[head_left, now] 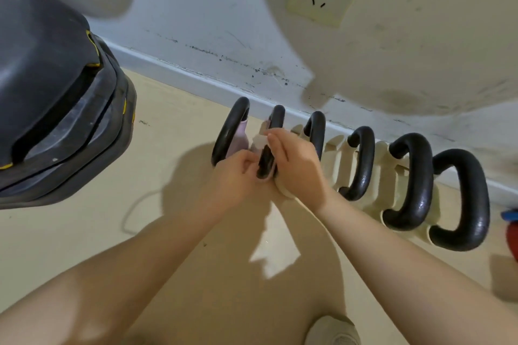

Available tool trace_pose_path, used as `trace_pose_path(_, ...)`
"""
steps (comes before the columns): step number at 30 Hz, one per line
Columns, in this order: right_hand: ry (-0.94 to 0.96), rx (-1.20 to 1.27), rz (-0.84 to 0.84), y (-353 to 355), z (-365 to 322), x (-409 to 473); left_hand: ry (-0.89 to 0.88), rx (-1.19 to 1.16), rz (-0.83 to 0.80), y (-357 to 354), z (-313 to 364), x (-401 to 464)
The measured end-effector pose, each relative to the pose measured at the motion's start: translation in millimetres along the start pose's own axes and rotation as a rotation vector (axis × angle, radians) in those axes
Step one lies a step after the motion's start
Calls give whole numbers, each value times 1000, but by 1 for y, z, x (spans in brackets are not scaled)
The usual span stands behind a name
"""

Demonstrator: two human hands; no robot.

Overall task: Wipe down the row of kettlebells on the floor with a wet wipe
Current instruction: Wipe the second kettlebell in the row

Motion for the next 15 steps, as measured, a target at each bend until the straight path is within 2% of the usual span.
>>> trace_pose_path(3,-96,362,-18,23,0,-8,-18,-303,-115,-2,32,-19)
trace_pose_path(5,-167,358,-23,26,9,-15,-38,-400,-187,-6,50,-31)
trace_pose_path(9,-47,203,-85,23,6,-30,20,-459,-167,-13,41,-38)
trace_pose_path(13,-35,390,-217,28,2,-39,55,-554,-173,-19,37,-39)
trace_pose_path(15,-132,512,-179,35,10,-37,39,-567,-190,-21,42,-38)
Point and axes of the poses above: each hand's wrist, its own x-axis towards the middle knuckle, its own y-axis out of the back of the hand, z = x × y, the point moved 8 cm from there along x, towards the middle knuckle, and after that the axes turned 6 degrees about -x, right-handed, at the moved point
